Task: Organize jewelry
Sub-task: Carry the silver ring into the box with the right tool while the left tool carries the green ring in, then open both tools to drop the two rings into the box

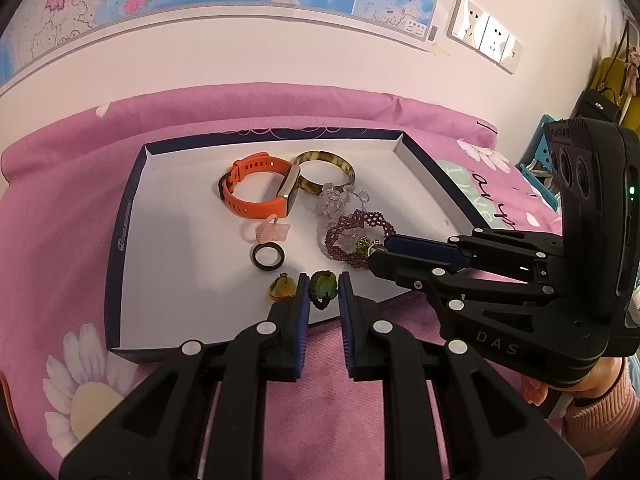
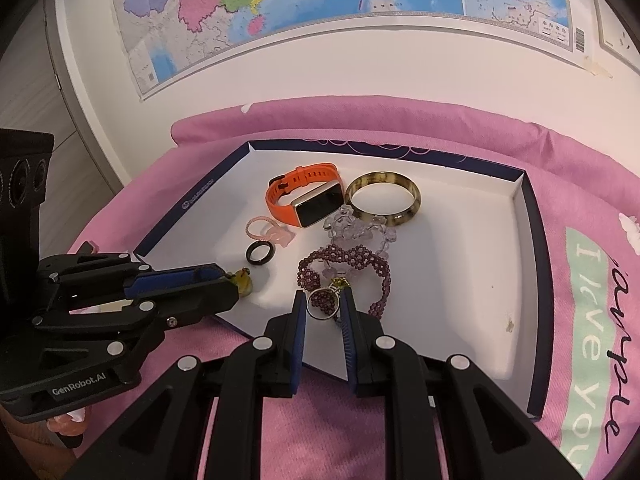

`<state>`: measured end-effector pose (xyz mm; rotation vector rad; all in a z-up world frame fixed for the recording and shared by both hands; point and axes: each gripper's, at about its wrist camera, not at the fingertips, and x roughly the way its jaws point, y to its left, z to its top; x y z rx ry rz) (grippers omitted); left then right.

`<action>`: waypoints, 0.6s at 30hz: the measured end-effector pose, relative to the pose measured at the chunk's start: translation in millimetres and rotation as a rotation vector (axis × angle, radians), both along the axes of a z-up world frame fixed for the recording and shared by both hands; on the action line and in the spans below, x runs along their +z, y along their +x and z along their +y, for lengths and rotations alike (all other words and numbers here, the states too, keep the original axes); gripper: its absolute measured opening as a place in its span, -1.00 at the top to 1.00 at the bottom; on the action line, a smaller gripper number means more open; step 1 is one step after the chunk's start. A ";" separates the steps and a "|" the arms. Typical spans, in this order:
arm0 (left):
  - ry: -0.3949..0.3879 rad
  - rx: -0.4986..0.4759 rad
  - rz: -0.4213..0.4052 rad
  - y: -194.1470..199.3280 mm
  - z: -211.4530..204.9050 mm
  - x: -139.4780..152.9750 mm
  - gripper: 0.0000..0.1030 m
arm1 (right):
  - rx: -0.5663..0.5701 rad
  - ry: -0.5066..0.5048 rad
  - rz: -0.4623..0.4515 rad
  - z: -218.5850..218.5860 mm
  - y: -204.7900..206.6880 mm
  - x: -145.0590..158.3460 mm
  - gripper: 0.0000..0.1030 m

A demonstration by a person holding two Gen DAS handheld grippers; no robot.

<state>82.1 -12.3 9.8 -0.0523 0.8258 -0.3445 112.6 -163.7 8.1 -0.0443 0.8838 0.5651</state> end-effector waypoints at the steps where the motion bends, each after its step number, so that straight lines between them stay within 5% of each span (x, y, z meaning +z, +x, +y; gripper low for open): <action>1: 0.001 0.001 0.001 0.5 -0.2 -0.3 0.71 | 0.000 -0.001 0.000 0.3 0.3 -0.1 0.70; 18: -0.006 0.007 0.004 0.8 1.5 -3.4 0.71 | -0.009 -0.010 -0.005 1.4 1.9 -1.1 0.69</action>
